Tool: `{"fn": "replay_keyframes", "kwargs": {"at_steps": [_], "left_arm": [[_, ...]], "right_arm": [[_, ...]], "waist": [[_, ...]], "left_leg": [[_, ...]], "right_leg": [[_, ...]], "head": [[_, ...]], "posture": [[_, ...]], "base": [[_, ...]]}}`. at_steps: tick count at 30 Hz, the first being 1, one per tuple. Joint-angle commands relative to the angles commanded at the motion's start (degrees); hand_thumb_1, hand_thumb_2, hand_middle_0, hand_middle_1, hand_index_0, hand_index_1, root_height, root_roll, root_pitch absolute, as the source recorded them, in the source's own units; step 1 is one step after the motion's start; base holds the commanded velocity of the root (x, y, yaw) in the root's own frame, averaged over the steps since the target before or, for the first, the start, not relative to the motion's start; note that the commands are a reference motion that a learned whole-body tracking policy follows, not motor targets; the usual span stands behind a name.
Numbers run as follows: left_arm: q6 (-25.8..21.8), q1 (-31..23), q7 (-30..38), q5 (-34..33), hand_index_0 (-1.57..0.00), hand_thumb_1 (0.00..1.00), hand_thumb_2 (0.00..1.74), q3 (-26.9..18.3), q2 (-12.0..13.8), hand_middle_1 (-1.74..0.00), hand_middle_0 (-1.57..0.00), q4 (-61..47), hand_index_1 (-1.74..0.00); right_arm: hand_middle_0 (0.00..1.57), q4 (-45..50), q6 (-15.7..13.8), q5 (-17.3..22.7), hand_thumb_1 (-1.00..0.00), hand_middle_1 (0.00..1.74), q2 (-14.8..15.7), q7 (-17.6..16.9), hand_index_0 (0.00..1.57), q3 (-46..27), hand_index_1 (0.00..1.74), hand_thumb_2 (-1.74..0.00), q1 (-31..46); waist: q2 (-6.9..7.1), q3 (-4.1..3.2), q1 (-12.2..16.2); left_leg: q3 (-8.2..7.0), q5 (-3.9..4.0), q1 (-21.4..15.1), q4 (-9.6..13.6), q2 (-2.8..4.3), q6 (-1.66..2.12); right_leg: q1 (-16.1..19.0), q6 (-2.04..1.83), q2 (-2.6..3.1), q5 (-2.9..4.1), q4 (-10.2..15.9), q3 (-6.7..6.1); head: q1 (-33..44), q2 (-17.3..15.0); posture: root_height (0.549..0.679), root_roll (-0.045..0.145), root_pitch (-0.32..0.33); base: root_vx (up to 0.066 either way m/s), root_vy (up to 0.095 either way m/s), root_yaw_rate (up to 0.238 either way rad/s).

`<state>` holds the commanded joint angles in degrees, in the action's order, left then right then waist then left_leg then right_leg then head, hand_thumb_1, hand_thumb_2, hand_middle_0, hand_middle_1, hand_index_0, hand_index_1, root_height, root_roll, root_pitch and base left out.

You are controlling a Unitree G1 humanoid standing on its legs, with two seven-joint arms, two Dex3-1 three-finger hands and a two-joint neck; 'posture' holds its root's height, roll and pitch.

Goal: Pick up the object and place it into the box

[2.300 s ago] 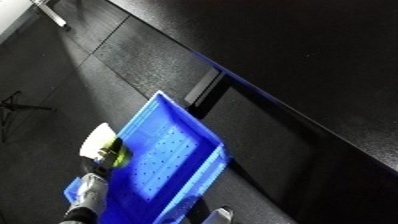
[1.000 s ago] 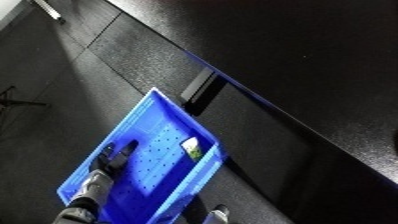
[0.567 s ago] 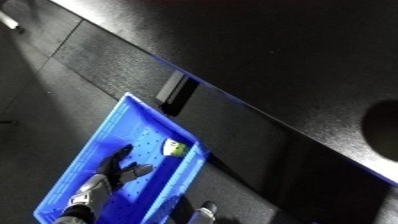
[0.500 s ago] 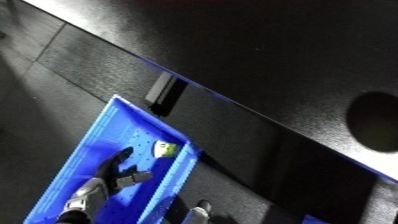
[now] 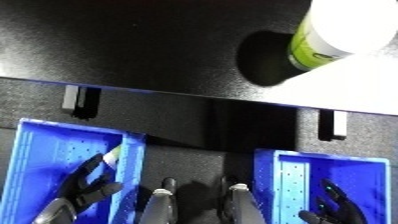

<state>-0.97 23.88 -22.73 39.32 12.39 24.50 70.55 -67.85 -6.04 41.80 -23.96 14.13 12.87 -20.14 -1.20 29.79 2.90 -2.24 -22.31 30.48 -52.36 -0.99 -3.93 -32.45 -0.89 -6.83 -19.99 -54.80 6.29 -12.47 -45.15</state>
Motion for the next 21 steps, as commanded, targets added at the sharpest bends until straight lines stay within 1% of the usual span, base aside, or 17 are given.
{"fn": "replay_keyframes", "kwargs": {"at_steps": [4,8,11,14,15,18,21], "left_arm": [[-1.1,-1.6,0.5,0.1,0.00,0.00,0.00,0.4,-1.0,0.00,0.00,-0.5,0.00],[-1.7,-2.4,1.0,0.1,0.00,0.00,0.00,0.6,-1.6,0.00,0.00,-0.9,0.00],[-1.8,-2.8,1.4,0.0,0.00,0.00,0.00,0.7,-1.7,0.00,0.00,-1.3,0.00],[-1.3,-3.2,2.0,-0.5,0.00,0.00,0.00,0.8,-1.5,0.00,0.00,-1.8,0.00],[-1.3,-3.2,2.0,-0.5,0.00,0.00,0.00,0.8,-1.5,0.00,0.00,-1.8,0.00],[-1.1,-4.2,2.9,-1.2,0.00,0.00,0.00,0.6,-1.2,0.00,0.00,-3.0,0.00],[-1.3,-6.8,4.0,-1.7,0.00,0.00,0.00,0.3,-0.7,0.00,0.00,-5.3,0.00]], "right_arm": [[0.00,0.0,-0.5,-1.8,0.00,0.00,-0.1,0.5,0.00,-0.1,0.00,0.00,0.0],[0.00,0.0,-1.4,-3.4,0.00,0.00,-0.3,1.2,0.00,-0.2,0.00,0.00,-0.3],[0.00,1.1,-1.8,-4.5,0.00,0.00,-0.6,2.0,0.00,0.2,0.00,0.00,-0.5],[0.00,3.9,-1.1,-5.5,0.00,0.00,-1.2,4.3,0.00,1.2,0.00,0.00,-0.5],[0.00,3.9,-1.1,-5.5,0.00,0.00,-1.2,4.3,0.00,1.2,0.00,0.00,-0.5],[0.00,10.3,1.8,-6.0,0.00,0.00,-2.2,7.8,0.00,3.1,0.00,0.00,0.1],[0.00,22.7,7.2,-4.9,0.00,0.00,-4.2,10.8,0.00,5.0,0.00,0.00,3.2]], "waist": [[-0.59,0.00,0.9],[-1.08,0.00,1.3],[-1.22,0.00,1.5],[-1.23,0.00,1.7],[-1.23,0.00,1.7],[-1.01,0.00,1.9],[-0.34,0.00,2.4]], "left_leg": [[-0.71,-0.93,-0.5,-0.6,0.22,-0.35],[-1.11,-1.30,-1.2,-0.5,0.32,-0.60],[-1.23,-1.34,-1.6,-0.4,0.47,-0.57],[-1.23,-1.19,-2.0,0.0,0.56,-0.39],[-1.23,-1.19,-2.0,0.0,0.56,-0.39],[-1.15,-0.98,-2.1,0.4,0.66,-0.17],[-0.99,-0.85,-1.9,0.5,0.95,-0.02]], "right_leg": [[0.1,0.30,0.51,-0.40,-0.3,-0.65],[0.5,0.66,0.82,-0.77,-0.6,-1.01],[0.7,0.87,0.89,-0.97,-0.6,-1.07],[1.0,1.03,0.90,-1.14,-0.5,-1.03],[1.0,1.03,0.90,-1.14,-0.5,-1.03],[1.1,1.27,0.91,-1.34,-0.4,-0.96],[1.0,1.49,0.90,-1.59,-0.4,-0.81]], "head": [[-3.2,1.0],[-5.4,2.2],[-5.8,3.7],[-5.9,5.6],[-5.9,5.6],[-4.8,7.9],[-2.4,10.4]], "posture": [[0.608,0.036,-0.009],[0.609,0.039,-0.012],[0.609,0.041,-0.014],[0.610,0.044,-0.013],[0.610,0.044,-0.013],[0.611,0.046,-0.009],[0.611,0.045,-0.003]], "base": [[0.018,0.055,-0.270],[0.025,0.019,-0.155],[0.015,-0.007,-0.079],[0.007,-0.018,-0.041],[0.006,-0.022,-0.030],[0.004,-0.028,-0.028],[-0.002,-0.041,-0.052]]}}
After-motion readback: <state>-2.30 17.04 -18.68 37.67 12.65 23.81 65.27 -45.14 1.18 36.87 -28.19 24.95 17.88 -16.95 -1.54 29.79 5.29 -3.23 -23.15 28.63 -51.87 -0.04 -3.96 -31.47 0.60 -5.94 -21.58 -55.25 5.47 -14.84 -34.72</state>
